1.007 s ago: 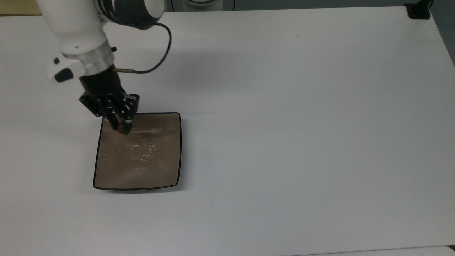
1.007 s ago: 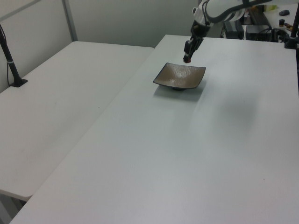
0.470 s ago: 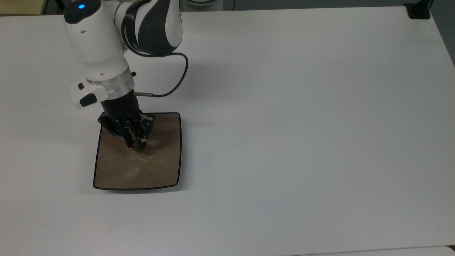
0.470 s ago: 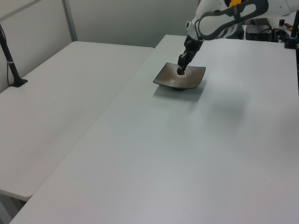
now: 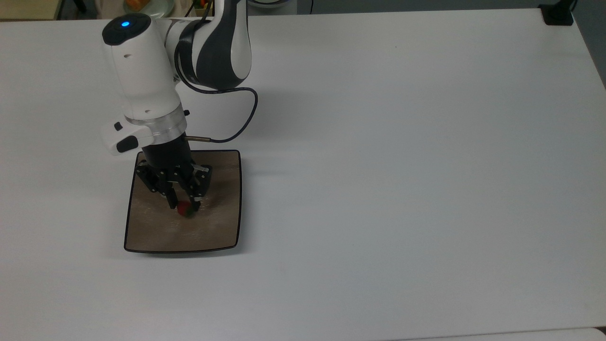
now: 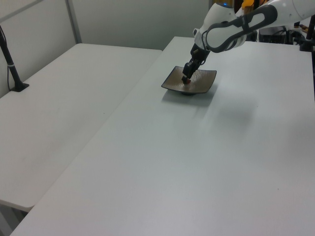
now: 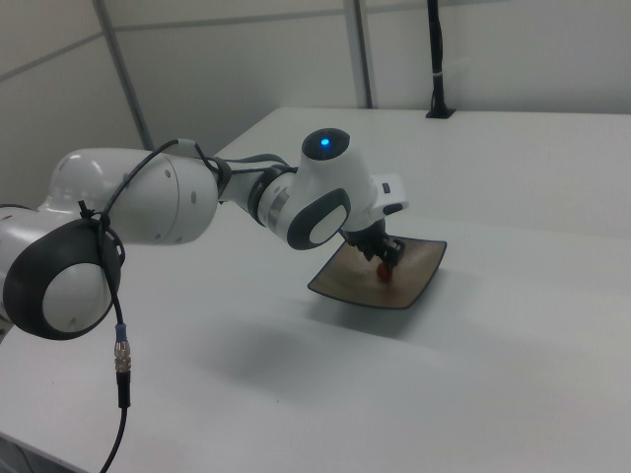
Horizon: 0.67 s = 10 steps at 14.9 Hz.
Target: Strawberries on a ceramic plate
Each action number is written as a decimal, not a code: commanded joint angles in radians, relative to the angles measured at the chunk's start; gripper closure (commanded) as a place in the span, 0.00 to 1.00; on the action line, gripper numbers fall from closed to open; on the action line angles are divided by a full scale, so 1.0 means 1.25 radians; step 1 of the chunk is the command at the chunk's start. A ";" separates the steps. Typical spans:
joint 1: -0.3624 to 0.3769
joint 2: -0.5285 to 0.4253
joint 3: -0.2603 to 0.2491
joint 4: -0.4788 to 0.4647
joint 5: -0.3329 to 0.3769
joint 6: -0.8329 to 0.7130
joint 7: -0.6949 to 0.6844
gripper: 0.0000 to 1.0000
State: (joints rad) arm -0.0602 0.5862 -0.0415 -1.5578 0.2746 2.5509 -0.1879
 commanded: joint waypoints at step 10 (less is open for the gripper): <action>0.024 -0.209 -0.045 -0.035 -0.002 -0.291 0.009 0.00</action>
State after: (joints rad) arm -0.0458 0.4662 -0.0579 -1.5530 0.2744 2.3622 -0.1879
